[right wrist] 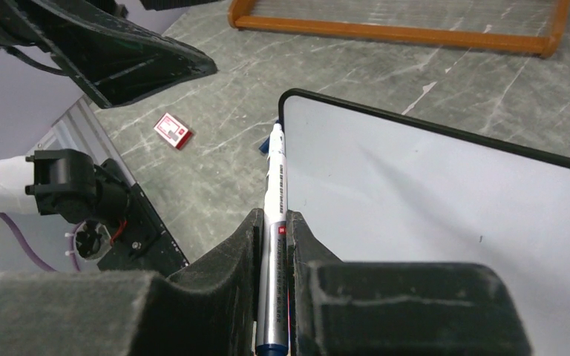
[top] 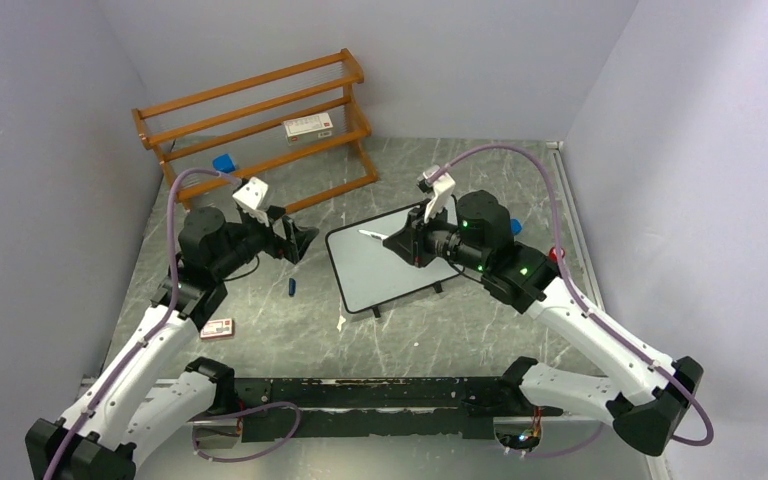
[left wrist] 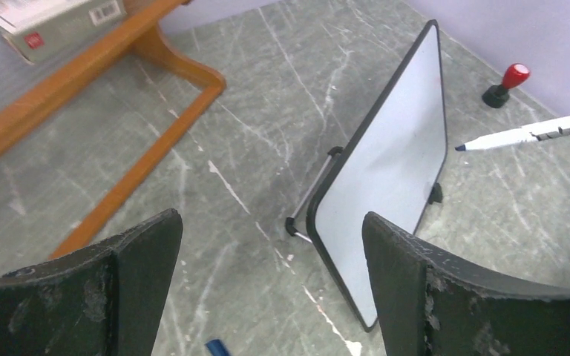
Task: Write a sentence on the whiteboard
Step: Place the pen cap at the center of the board, then write a sentence on the whiteboard.
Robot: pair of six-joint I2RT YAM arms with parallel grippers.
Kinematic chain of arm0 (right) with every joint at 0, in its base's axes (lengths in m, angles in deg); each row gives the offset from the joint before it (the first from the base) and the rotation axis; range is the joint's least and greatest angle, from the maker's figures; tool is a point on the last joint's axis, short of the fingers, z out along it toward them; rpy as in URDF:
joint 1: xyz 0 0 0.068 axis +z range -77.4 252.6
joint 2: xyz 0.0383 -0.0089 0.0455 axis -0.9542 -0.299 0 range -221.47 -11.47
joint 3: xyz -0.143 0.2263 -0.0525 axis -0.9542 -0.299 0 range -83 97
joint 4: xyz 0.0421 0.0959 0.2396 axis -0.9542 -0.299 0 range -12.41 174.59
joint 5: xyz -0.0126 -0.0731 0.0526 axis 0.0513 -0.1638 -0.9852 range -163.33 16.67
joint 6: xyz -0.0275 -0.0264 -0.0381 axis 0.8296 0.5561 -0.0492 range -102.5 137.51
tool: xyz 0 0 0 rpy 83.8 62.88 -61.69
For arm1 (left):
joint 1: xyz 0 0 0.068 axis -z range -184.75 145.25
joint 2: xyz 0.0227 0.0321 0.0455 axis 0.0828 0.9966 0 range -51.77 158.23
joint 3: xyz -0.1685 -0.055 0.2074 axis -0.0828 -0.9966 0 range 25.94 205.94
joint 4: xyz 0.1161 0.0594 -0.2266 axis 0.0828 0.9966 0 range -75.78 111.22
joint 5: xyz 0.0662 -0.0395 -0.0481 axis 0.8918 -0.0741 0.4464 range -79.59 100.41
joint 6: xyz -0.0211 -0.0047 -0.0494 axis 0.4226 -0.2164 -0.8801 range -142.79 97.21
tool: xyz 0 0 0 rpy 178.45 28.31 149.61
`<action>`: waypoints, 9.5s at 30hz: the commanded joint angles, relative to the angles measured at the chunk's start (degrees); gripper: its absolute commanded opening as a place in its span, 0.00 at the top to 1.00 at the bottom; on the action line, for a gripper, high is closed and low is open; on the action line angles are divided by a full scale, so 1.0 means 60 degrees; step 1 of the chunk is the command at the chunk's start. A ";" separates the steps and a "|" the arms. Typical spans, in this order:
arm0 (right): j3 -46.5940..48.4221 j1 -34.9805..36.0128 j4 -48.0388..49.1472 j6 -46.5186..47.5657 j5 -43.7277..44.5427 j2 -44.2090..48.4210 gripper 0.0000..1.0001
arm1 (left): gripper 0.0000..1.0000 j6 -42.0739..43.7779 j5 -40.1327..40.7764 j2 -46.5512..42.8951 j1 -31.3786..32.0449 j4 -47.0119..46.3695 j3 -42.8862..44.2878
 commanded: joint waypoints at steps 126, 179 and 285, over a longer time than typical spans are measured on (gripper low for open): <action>0.0427 0.5515 0.0893 0.0264 0.9999 -0.3434 1.00 | 0.95 -0.0780 -0.5956 0.4976 -0.1137 -0.2372 0.0089; 0.0780 0.5050 0.0907 0.0112 1.0055 -0.4261 1.00 | 0.95 -0.0930 -0.6265 0.4976 -0.1137 -0.2579 0.0048; 0.0692 0.5409 -0.0397 -0.0524 0.8549 -0.4301 1.00 | 0.95 -0.1115 -0.6237 0.4955 -0.1122 -0.2720 -0.0042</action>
